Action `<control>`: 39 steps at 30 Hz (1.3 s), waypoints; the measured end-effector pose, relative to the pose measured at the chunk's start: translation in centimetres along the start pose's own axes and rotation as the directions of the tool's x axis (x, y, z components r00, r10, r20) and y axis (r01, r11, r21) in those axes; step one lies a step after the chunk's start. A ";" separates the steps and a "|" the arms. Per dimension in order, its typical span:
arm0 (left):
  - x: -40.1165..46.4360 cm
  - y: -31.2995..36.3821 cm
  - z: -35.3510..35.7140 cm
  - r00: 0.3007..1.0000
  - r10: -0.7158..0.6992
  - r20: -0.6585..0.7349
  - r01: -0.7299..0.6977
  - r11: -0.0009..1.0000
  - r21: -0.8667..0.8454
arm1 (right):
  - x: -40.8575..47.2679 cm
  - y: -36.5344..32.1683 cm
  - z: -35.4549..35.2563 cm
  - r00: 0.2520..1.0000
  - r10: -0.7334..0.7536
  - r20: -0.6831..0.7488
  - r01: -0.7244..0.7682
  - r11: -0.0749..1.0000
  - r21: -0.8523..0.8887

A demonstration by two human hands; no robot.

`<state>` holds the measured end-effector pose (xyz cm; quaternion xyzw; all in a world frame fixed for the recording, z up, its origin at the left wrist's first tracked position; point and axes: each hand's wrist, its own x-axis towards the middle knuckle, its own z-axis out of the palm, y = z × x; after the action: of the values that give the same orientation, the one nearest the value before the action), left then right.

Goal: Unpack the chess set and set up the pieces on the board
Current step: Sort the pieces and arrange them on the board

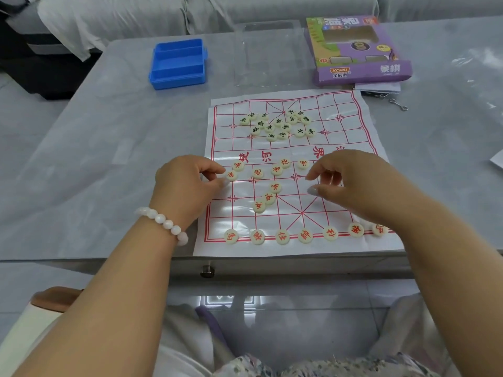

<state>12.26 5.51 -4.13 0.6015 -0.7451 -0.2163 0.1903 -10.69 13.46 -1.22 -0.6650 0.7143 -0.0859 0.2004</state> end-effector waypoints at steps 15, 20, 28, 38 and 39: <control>1.2 0.3 0.4 0.996 -0.038 0.080 0.042 0.998 -0.051 | 4.1 0.1 0.7 0.977 0.190 -0.097 -0.194 0.981 -0.027; 1.1 0.7 0.4 0.992 -0.056 0.117 0.060 0.998 -0.032 | 5.6 -1.3 1.7 0.996 0.060 -0.068 -0.062 0.997 -0.036; 0.8 0.5 0.1 0.991 -0.058 0.124 0.064 0.997 -0.048 | 7.2 -2.1 2.7 0.996 -0.072 -0.053 0.059 0.977 -0.205; 1.2 0.2 0.7 0.996 -0.039 0.077 0.043 0.998 -0.048 | 3.3 -0.8 0.6 0.997 -0.014 -0.073 0.015 1.000 0.011; 1.2 0.2 0.7 0.996 -0.037 0.075 0.040 0.998 -0.045 | 2.9 -0.4 0.3 0.997 -0.001 -0.078 0.004 0.999 0.042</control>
<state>11.48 4.46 -4.62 0.6029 -0.7347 -0.2592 0.1720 -10.30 10.65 -1.80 -0.6576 0.7188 -0.1271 0.1865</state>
